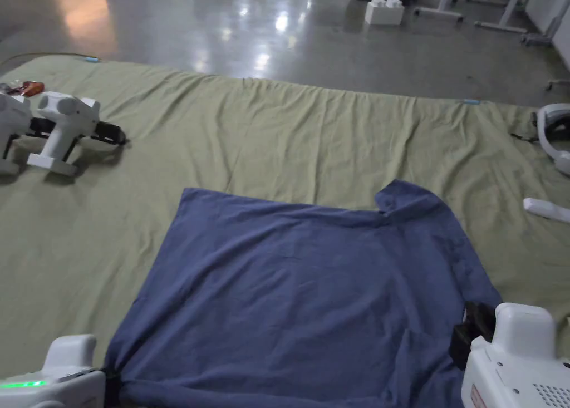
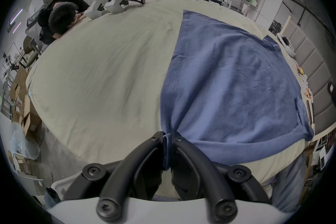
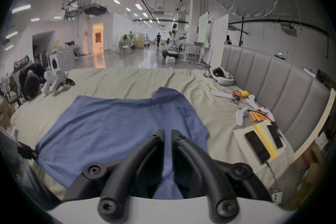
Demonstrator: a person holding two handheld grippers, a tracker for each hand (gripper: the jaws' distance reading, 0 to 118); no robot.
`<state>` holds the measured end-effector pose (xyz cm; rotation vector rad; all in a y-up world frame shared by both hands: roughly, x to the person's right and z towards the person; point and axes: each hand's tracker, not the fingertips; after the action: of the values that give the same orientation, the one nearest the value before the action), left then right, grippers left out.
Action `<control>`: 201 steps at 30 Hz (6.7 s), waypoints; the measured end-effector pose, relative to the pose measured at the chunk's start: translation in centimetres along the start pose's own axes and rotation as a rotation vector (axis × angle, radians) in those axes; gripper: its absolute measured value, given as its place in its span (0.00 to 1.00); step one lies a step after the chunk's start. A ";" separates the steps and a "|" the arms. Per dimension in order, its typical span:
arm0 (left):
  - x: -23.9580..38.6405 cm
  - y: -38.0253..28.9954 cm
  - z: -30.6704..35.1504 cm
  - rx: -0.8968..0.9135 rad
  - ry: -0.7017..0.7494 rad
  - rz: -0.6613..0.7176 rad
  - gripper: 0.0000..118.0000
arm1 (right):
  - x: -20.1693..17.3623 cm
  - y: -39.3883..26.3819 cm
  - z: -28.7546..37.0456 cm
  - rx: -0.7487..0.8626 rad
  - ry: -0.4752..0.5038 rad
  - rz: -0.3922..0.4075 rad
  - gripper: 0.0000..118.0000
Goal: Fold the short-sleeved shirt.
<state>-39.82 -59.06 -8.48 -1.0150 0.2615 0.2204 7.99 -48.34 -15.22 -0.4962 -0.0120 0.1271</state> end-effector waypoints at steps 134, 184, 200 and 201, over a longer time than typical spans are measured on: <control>7.5 12.7 -4.7 -0.086 0.035 -0.190 0.26 | -0.4 1.5 -2.9 0.123 -0.014 -0.061 0.05; 0.1 10.6 9.2 0.115 -0.190 -0.099 0.11 | 9.3 -1.9 -2.3 -0.347 0.149 0.137 0.09; -1.0 0.1 2.4 -0.049 -0.096 -0.069 0.11 | 7.3 -10.9 -2.7 -0.498 0.103 0.087 0.14; -0.9 0.4 2.8 -0.044 -0.094 -0.056 0.12 | 7.3 -10.4 -2.5 -0.479 0.086 0.078 0.25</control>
<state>-40.49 -56.45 -7.13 -1.0511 0.1429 0.2230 16.54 -57.66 -12.60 -0.9804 0.0629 0.1801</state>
